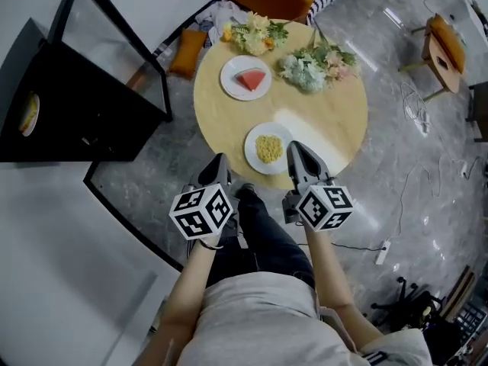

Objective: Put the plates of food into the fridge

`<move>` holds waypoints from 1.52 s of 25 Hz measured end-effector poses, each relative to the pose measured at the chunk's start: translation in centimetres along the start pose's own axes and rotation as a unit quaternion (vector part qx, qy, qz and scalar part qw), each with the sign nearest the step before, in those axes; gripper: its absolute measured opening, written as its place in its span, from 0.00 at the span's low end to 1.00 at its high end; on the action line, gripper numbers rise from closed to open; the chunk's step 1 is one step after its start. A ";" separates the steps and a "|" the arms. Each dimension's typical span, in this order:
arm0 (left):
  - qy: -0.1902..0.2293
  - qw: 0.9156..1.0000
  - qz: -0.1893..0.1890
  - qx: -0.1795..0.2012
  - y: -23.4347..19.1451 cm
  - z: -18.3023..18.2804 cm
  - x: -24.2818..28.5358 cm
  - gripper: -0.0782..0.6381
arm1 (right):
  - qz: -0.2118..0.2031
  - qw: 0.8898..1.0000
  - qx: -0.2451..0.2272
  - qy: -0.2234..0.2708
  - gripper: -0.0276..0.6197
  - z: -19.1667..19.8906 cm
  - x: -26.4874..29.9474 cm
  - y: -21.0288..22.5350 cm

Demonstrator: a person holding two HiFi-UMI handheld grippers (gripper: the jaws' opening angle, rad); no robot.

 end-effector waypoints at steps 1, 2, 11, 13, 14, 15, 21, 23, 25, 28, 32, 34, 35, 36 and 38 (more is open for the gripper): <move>-0.016 1.000 0.002 0.000 0.2 0.8 0.6 0.12 | 0.012 1.000 0.012 -0.008 0.06 0.7 -0.5 1.2; -0.033 0.999 0.006 0.001 0.3 1.6 1.2 0.12 | 0.023 0.999 0.024 -0.016 0.06 1.5 -0.8 2.3; -0.161 0.986 0.034 -0.011 -0.8 5.6 5.8 0.12 | 0.062 0.977 0.160 -0.124 0.07 9.3 -1.4 7.7; -0.182 0.982 0.039 -0.013 -1.1 6.0 6.5 0.13 | 0.064 0.973 0.170 -0.144 0.07 10.2 -1.2 8.2; -0.191 0.981 0.040 -0.012 -1.3 6.1 6.8 0.14 | 0.066 0.971 0.175 -0.151 0.07 10.5 -1.1 8.4; -0.199 0.979 0.043 -0.012 -1.4 6.2 7.1 0.16 | 0.067 0.969 0.178 -0.158 0.07 10.7 -1.0 8.6; -0.233 0.969 0.058 -0.058 -1.7 7.7 8.3 0.22 | 0.049 0.958 0.205 -0.194 0.18 12.1 -0.7 9.0; -0.238 0.967 0.064 -0.068 -1.6 8.0 8.3 0.22 | 0.045 0.954 0.222 -0.196 0.18 12.4 -0.7 9.1; -0.242 0.965 0.070 -0.076 -1.3 8.2 8.6 0.22 | 0.039 0.951 0.240 -0.194 0.18 12.3 -0.4 9.0; -0.251 0.961 0.080 -0.090 -0.7 8.4 9.0 0.22 | 0.033 0.944 0.268 -0.187 0.18 12.2 0.0 8.9; -0.257 0.958 0.086 -0.097 -0.2 8.5 9.5 0.22 | 0.028 0.935 0.300 -0.185 0.18 12.2 0.4 8.8; -0.255 0.957 0.088 -0.106 -0.1 8.6 9.5 0.22 | 0.023 0.930 0.320 -0.181 0.17 12.2 0.4 8.8; -0.254 0.957 0.089 -0.112 -0.1 8.6 9.5 0.22 | 0.021 0.926 0.331 -0.179 0.17 12.2 0.4 8.8; -0.254 0.956 0.091 -0.119 -0.1 8.7 9.5 0.22 | 0.020 0.923 0.339 -0.177 0.17 12.2 0.4 8.8; -0.252 0.954 0.095 -0.134 0.1 8.9 9.6 0.22 | 0.023 0.918 0.356 -0.172 0.17 12.2 0.6 8.8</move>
Point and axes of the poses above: the fingertips, and each gripper's own axes: x forward along the fingers, y to its right, z out of its underside, the point moved 2 cm from there along -x, backward along the fingers, and after that the axes turned 1 degree about y, right-handed, at the moved point
